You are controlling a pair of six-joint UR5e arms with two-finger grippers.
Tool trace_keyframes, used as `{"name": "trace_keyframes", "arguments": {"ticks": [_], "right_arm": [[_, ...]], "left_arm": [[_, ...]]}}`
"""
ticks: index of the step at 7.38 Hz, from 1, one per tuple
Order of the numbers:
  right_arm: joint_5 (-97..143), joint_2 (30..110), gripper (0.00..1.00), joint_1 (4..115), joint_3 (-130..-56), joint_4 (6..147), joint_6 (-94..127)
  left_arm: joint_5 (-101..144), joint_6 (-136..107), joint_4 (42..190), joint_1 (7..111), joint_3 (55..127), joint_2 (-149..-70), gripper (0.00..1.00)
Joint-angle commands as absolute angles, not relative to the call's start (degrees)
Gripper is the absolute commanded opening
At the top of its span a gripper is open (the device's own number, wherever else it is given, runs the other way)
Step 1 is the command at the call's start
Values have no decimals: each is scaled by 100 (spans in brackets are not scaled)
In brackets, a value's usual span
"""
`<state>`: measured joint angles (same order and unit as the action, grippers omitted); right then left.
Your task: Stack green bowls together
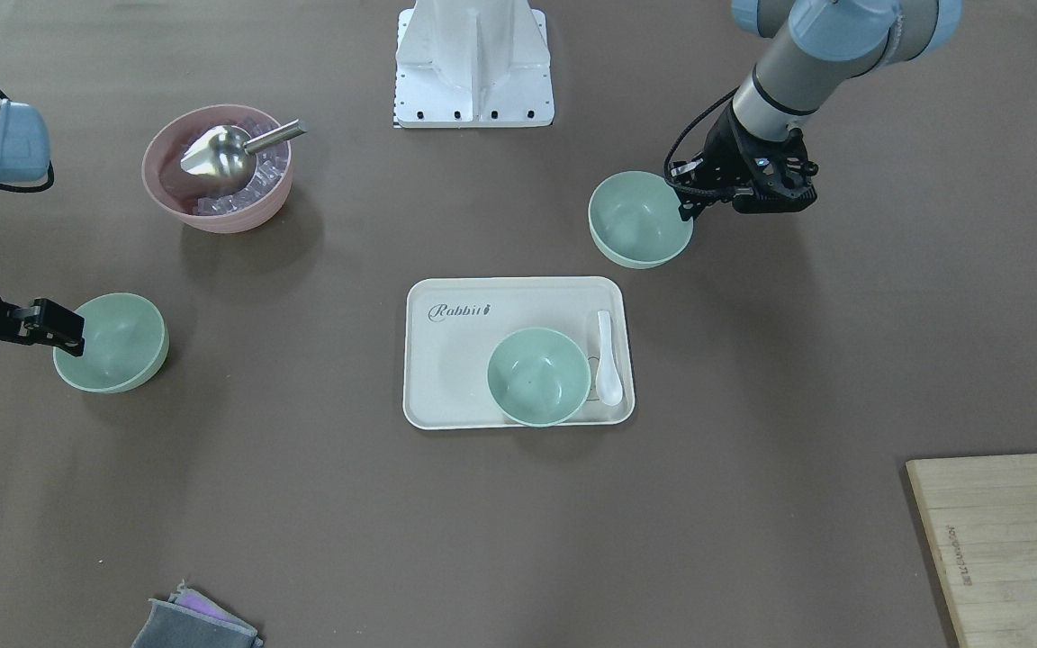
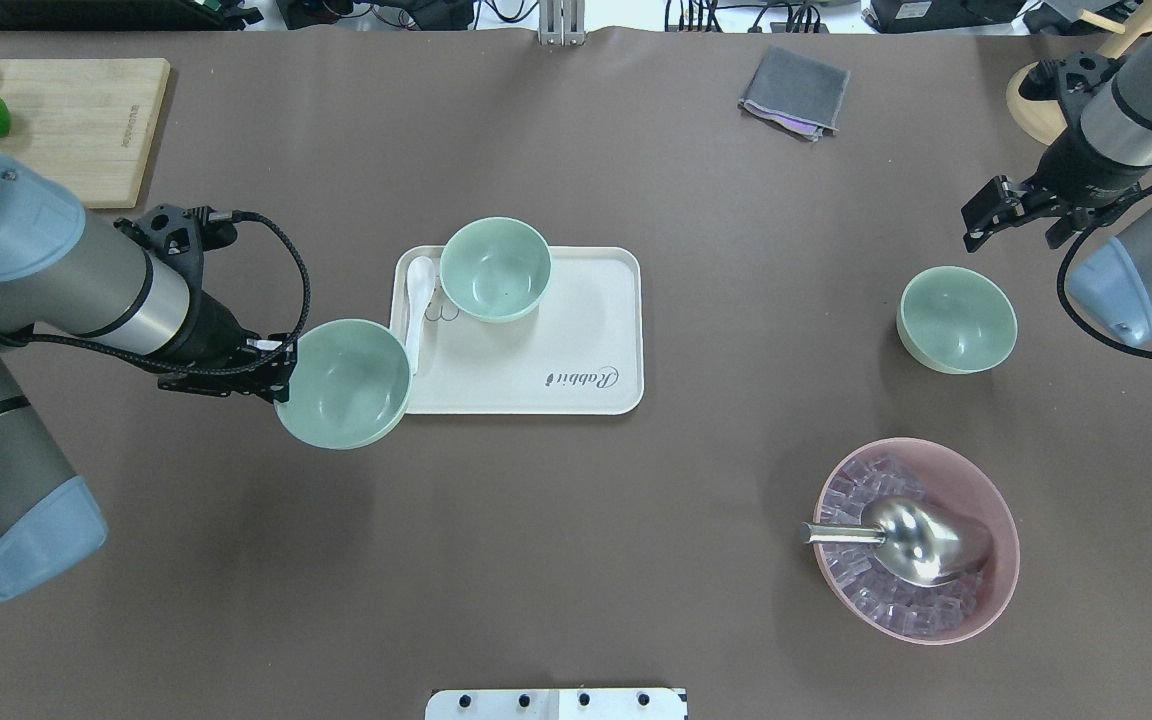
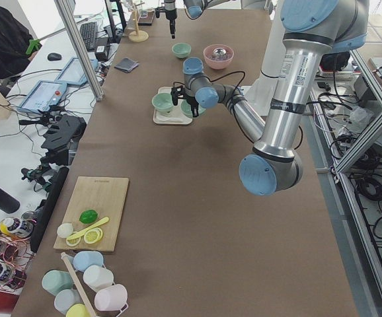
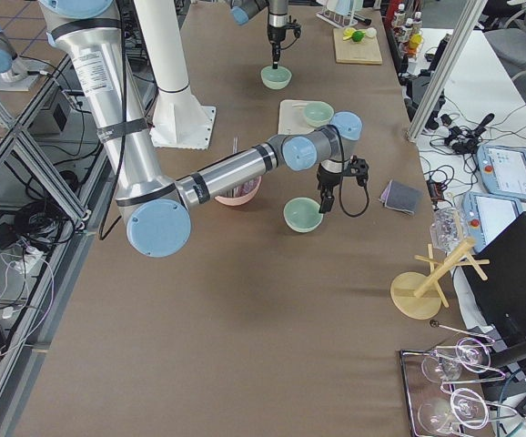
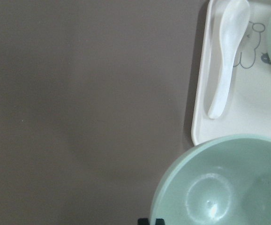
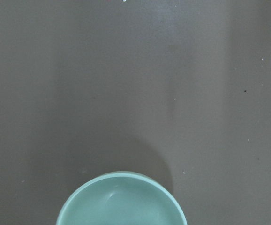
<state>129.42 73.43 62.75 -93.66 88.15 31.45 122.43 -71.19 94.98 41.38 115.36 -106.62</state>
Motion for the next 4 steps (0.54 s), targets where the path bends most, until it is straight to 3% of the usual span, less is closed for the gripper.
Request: {"name": "trace_keyframes", "arguments": {"ticks": [1, 4], "right_arm": [[12920, 7645, 100, 6223, -8861, 7757, 3138], [12937, 7979, 99, 6012, -8807, 7462, 3199]], "left_arm": [[12261, -7119, 8923, 4271, 11365, -11274, 0], [12261, -7128, 8895, 4359, 11092, -11583, 0]]}}
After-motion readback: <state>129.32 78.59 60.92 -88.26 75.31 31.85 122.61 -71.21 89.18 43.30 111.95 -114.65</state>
